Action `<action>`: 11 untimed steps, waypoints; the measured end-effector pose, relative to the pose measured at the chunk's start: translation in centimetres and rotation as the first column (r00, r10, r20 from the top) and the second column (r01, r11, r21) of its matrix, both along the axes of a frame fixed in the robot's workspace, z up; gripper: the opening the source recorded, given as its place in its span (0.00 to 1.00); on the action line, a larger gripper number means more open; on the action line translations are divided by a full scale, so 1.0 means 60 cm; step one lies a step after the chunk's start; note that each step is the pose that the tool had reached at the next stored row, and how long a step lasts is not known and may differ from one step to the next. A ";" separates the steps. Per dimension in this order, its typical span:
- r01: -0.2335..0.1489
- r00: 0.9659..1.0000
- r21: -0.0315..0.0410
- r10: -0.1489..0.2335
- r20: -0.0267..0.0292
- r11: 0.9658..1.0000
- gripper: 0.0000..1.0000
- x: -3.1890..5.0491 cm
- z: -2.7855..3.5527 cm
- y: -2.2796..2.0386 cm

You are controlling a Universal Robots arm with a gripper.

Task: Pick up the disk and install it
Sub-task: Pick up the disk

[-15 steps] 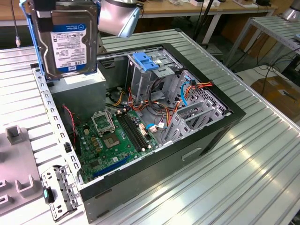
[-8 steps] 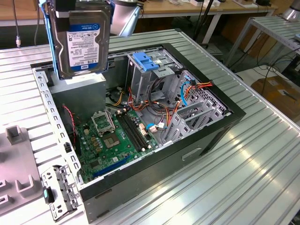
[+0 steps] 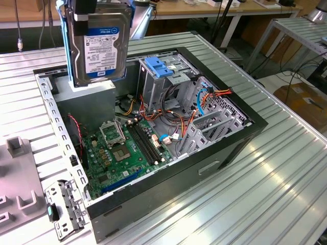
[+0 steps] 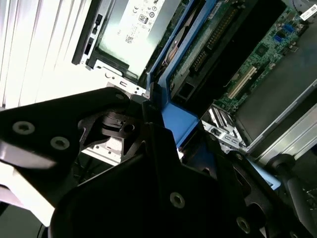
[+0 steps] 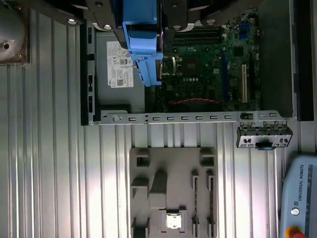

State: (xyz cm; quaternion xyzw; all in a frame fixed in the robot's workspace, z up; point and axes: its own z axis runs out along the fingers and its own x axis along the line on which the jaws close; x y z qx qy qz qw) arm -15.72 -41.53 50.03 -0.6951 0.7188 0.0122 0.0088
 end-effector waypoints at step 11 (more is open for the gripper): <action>0.001 1.000 0.000 -0.001 0.000 1.000 0.37 0.032 -0.001 -0.0157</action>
